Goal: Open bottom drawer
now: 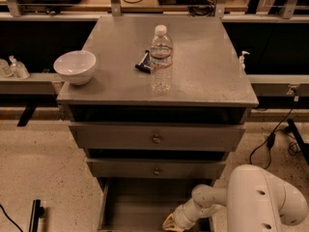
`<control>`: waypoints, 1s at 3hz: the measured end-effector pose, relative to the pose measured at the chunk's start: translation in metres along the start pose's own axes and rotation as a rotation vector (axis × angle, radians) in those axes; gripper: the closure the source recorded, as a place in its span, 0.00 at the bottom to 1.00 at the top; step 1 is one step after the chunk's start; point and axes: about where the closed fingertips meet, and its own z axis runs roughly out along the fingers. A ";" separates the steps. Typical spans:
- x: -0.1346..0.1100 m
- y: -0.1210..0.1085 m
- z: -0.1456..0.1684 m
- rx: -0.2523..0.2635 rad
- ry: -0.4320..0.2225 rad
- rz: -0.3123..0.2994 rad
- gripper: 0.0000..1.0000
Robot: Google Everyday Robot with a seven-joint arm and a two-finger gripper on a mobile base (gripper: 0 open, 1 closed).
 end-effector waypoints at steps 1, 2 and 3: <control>0.000 0.000 0.000 0.000 0.000 0.000 1.00; 0.000 0.000 0.000 0.000 0.000 0.000 1.00; 0.000 0.000 0.000 0.000 0.000 0.000 1.00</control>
Offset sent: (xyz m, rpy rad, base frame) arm 0.0441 -0.0417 0.0413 0.1942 -0.2362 -0.1378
